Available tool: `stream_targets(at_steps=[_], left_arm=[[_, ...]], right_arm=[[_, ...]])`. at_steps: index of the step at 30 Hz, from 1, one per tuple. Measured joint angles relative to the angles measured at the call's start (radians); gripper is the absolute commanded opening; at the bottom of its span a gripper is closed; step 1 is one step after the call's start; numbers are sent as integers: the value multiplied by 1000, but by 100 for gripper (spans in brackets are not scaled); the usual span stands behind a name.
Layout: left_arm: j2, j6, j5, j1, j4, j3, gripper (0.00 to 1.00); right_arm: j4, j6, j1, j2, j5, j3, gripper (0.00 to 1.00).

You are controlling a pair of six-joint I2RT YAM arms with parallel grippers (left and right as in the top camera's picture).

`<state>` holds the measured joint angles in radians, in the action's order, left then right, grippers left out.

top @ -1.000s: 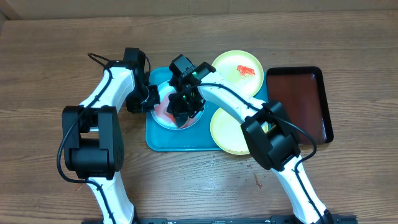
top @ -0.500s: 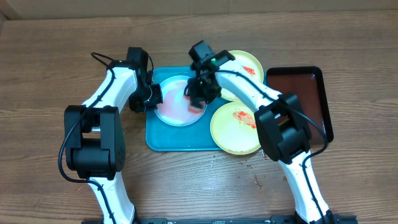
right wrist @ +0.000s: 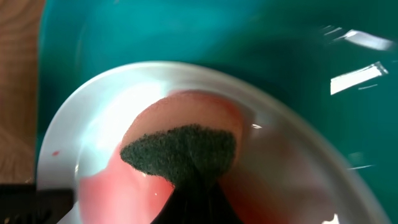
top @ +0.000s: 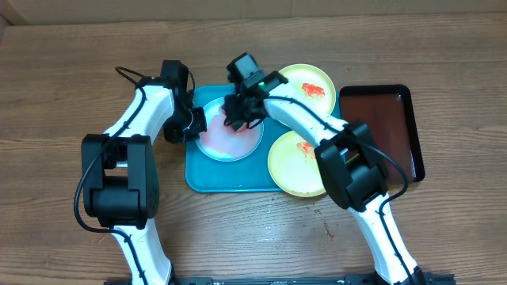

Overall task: Clean dirty plates on tray and stack at the side
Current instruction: 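Scrub the white plate with the sponge while left gripper holds it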

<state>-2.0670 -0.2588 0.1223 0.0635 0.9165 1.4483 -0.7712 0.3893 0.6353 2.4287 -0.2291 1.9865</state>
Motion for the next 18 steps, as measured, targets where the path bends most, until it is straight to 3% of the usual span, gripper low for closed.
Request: stream_targets(at_steps=[9, 18], left_arm=[[0, 1, -14, -7, 8, 0, 4], [0, 1, -14, -7, 7, 0, 4]], right_arm=[[-100, 0, 39, 0, -98, 5, 4], [-260, -97, 16, -43, -189, -8, 4]])
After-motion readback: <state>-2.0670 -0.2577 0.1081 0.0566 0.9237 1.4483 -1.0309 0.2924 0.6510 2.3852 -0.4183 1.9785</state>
